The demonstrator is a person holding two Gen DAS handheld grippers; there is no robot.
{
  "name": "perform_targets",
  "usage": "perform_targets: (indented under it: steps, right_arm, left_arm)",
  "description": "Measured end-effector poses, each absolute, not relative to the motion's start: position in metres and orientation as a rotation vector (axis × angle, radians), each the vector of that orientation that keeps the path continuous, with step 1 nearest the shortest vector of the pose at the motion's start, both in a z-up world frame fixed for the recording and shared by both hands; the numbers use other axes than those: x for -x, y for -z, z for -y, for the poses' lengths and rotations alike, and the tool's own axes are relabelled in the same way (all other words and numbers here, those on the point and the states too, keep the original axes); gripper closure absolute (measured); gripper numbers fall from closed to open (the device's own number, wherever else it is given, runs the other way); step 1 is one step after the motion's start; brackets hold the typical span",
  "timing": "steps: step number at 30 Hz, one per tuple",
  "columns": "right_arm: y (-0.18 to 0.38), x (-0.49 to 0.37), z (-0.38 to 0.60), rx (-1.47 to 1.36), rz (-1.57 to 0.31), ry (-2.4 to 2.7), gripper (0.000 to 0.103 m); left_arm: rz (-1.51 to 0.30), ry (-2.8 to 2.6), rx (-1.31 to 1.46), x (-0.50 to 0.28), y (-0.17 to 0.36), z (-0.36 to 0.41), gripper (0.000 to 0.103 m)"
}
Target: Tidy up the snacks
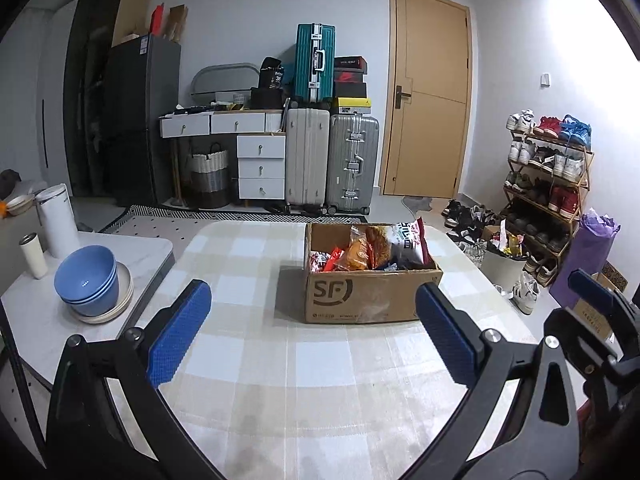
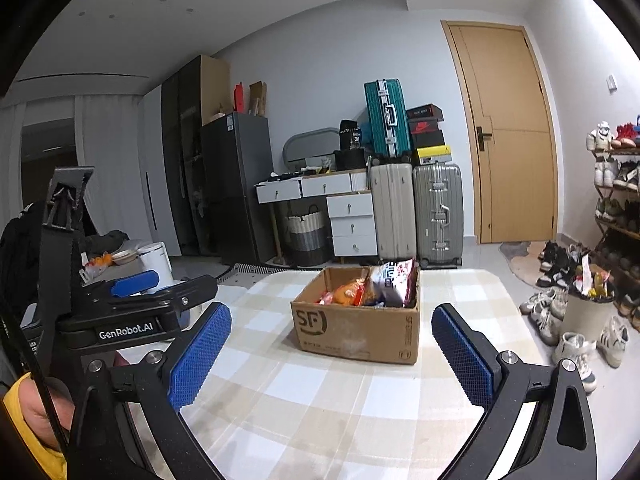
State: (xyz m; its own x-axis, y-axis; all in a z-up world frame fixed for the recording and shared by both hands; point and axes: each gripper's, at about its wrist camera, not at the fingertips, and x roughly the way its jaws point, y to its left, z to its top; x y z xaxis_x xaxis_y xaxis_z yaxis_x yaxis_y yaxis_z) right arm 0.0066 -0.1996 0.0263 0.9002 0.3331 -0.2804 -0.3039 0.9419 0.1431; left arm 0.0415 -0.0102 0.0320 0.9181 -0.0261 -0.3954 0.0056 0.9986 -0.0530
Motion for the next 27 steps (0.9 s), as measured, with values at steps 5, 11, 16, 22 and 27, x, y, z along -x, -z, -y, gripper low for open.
perform_targets:
  steps: [5, 11, 16, 22, 27]
  right_arm:
    - [-0.0248, -0.0087, 0.2026, -0.120, -0.315, -0.333, 0.001]
    - [-0.0259, -0.0083, 0.2023, -0.122, -0.314, -0.337, 0.001]
    - [-0.0244, -0.0080, 0.2018, -0.127, -0.317, -0.340, 0.001]
    - [-0.0231, -0.0084, 0.2007, -0.132, -0.325, -0.342, 0.001]
    - [-0.0216, -0.0102, 0.1984, -0.133, -0.330, -0.344, 0.001]
  left_arm:
    - [-0.440, 0.041, 0.062, -0.0446, -0.0289, 0.0110, 0.001]
    - [-0.448, 0.052, 0.058, -0.0473, -0.0265, 0.0147, 0.001]
    - [-0.455, 0.058, 0.063, -0.0484, -0.0285, 0.0160, 0.001]
    - [-0.456, 0.060, 0.054, -0.0484, -0.0307, 0.0177, 0.001]
    - [-0.461, 0.064, 0.055, -0.0484, -0.0313, 0.0177, 0.001]
